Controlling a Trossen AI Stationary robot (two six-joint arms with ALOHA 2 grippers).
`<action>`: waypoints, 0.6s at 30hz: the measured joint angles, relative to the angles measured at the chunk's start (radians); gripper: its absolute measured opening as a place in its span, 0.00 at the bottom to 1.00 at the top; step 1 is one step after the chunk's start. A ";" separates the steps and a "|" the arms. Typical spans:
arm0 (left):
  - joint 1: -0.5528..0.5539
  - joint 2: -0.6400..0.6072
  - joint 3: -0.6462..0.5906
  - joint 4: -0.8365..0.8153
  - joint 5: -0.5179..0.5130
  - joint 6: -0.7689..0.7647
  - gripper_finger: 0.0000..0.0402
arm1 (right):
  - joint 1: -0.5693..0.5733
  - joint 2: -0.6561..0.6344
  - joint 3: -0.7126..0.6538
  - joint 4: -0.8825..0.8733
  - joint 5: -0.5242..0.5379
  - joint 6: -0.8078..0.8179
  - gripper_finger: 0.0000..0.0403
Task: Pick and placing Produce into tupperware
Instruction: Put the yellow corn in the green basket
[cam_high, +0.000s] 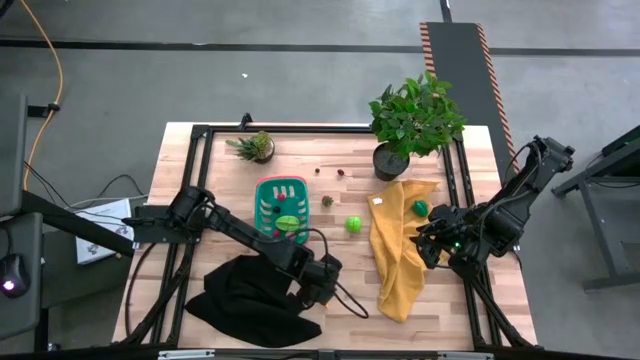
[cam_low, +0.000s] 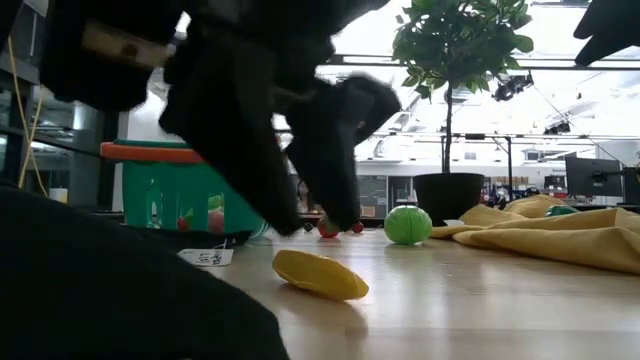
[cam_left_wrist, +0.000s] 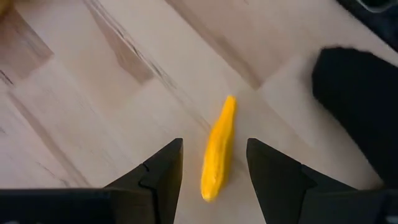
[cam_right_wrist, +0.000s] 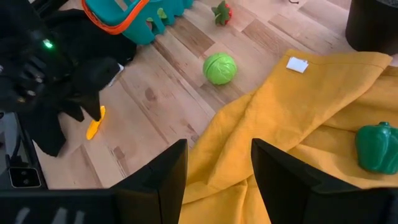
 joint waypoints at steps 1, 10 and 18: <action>0.000 0.005 -0.001 -0.007 0.000 0.000 0.41 | 0.000 0.000 0.000 0.001 0.000 0.000 0.42; 0.000 0.029 -0.003 -0.036 0.017 0.000 0.41 | 0.000 0.000 0.000 0.000 0.000 -0.003 0.42; 0.001 0.035 -0.003 -0.034 0.016 0.000 0.41 | 0.000 0.000 0.000 0.000 0.000 -0.004 0.42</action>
